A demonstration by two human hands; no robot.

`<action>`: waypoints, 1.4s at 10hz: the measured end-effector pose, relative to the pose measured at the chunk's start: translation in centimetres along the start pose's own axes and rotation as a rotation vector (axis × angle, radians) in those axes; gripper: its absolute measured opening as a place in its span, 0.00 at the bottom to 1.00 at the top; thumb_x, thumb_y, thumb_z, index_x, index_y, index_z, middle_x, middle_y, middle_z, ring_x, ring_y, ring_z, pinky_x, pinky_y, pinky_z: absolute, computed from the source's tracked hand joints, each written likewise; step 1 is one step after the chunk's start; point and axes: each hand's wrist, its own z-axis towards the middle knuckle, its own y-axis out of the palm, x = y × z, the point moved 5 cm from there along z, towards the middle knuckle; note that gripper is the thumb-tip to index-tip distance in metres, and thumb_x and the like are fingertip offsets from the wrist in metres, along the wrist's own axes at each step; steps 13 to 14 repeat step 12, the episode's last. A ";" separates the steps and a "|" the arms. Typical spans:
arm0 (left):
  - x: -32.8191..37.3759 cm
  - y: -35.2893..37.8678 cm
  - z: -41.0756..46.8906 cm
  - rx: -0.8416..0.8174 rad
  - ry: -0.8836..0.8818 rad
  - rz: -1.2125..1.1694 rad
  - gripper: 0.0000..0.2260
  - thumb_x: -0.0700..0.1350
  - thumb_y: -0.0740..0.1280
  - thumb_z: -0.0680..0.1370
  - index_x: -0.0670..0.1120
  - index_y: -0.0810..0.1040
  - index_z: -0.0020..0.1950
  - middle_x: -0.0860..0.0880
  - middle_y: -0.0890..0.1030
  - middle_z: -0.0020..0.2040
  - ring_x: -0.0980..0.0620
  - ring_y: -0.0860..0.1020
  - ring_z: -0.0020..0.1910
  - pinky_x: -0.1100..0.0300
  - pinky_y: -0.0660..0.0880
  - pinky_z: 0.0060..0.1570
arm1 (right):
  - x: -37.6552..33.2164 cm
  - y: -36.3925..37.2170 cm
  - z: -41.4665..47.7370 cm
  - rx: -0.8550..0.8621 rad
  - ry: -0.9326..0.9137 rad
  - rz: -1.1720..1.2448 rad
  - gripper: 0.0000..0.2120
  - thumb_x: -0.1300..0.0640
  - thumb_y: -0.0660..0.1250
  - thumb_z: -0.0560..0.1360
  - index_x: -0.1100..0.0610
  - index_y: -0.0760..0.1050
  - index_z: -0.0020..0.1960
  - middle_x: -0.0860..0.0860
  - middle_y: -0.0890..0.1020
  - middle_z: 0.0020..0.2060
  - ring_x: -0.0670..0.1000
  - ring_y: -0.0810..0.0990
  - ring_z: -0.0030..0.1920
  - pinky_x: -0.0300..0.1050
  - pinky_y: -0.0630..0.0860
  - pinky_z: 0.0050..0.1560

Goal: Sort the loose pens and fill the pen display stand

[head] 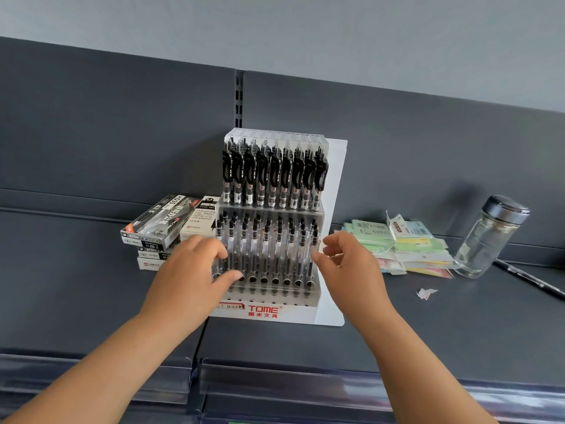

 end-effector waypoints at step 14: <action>-3.0 3.3 -1.3 -0.349 -0.321 -0.063 0.27 0.53 0.68 0.76 0.43 0.65 0.70 0.45 0.72 0.67 0.48 0.73 0.58 0.56 0.69 0.54 | 1.3 3.1 -3.6 -0.290 0.159 -0.255 0.28 0.46 0.61 0.79 0.55 0.57 0.74 0.53 0.72 0.67 0.55 0.73 0.64 0.46 0.71 0.57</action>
